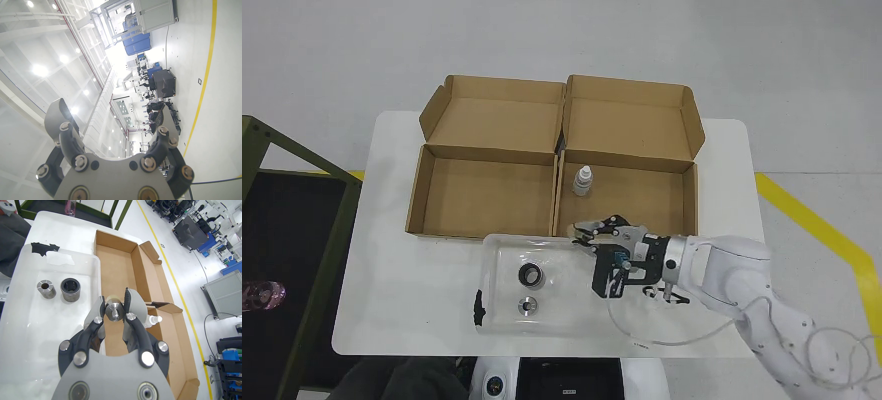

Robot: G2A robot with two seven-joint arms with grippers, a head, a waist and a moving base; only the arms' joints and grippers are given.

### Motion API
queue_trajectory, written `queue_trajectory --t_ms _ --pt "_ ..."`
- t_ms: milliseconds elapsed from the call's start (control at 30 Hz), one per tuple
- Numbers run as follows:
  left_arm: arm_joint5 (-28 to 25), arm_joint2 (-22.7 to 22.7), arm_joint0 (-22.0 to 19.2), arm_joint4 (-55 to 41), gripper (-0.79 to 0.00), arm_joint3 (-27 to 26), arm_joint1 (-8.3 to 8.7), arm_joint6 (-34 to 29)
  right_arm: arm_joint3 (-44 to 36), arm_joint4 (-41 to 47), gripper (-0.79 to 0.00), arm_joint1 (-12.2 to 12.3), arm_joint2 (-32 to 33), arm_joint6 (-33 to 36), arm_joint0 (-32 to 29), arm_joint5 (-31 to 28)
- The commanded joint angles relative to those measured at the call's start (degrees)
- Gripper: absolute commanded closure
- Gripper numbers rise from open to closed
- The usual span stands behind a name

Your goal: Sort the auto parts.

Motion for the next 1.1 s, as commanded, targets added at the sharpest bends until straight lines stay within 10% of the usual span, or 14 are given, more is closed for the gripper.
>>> queue_trajectory --t_ms 0,1067 --pt "0.00 0.00 0.00 0.00 -0.785 0.00 0.00 0.00 1.13 0.14 0.000 0.08 1.04 -1.18 0.08 0.06" --pt "0.00 0.00 0.00 0.00 -0.785 0.00 0.00 0.00 29.05 18.97 0.000 -3.77 -7.97 21.00 20.64 -1.64"
